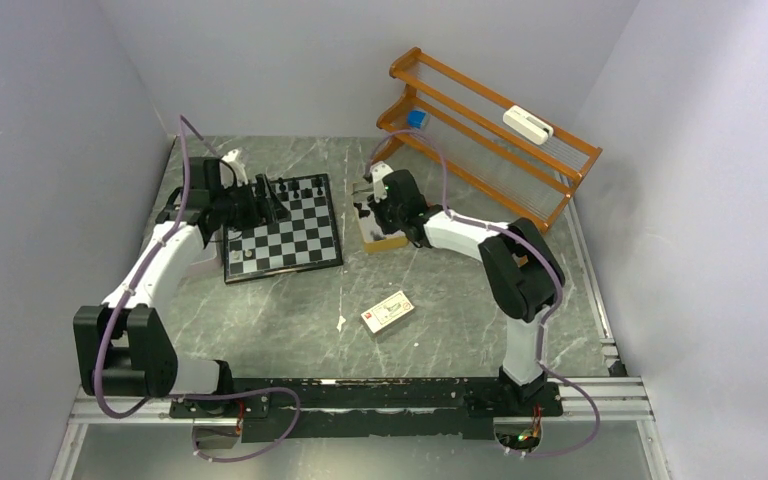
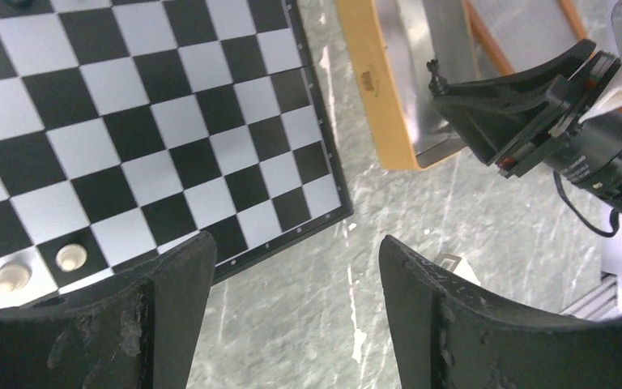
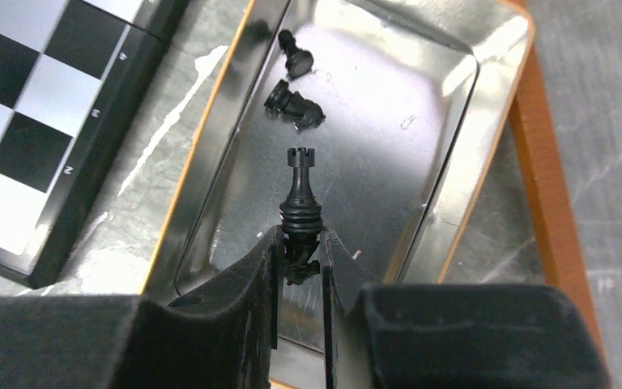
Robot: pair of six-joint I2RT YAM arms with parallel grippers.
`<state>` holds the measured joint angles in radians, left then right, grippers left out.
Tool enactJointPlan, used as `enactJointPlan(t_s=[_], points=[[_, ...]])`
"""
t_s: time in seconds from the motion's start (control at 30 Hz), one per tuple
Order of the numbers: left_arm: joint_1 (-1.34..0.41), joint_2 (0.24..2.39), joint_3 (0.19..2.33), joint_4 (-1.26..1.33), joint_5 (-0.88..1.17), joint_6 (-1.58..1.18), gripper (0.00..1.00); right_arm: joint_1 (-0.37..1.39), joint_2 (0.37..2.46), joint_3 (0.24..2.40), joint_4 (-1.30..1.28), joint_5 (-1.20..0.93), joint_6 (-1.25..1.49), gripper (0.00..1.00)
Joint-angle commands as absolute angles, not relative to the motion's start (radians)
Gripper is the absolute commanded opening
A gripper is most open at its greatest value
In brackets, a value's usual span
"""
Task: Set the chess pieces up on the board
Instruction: Pick up the chess piece from the storage box.
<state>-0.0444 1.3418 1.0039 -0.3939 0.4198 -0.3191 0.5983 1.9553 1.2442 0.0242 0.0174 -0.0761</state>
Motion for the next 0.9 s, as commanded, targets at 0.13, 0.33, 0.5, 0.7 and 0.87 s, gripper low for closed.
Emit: enactJointPlan(t_s=[0.13, 0.33, 0.5, 0.7, 0.87], points=[[-0.111, 1.456, 1.193, -0.417, 0.596, -0.384, 0.75, 0.592, 1.821, 1.14, 0.177, -0.062, -0.073, 0.17], [-0.239, 1.611, 1.339, -0.407, 0.623, -0.442, 0.69, 0.593, 1.719, 1.031, 0.301, -0.144, -0.059, 0.17], [-0.298, 1.707, 1.395, -0.328, 0.648, -0.514, 0.66, 0.592, 1.649, 0.966, 0.368, -0.185, -0.066, 0.18], [-0.348, 1.819, 1.468, -0.281, 0.711, -0.566, 0.65, 0.592, 1.608, 0.932, 0.414, -0.208, -0.084, 0.18], [-0.368, 1.848, 1.483, -0.264, 0.716, -0.581, 0.63, 0.593, 1.603, 0.925, 0.422, -0.223, -0.087, 0.18]])
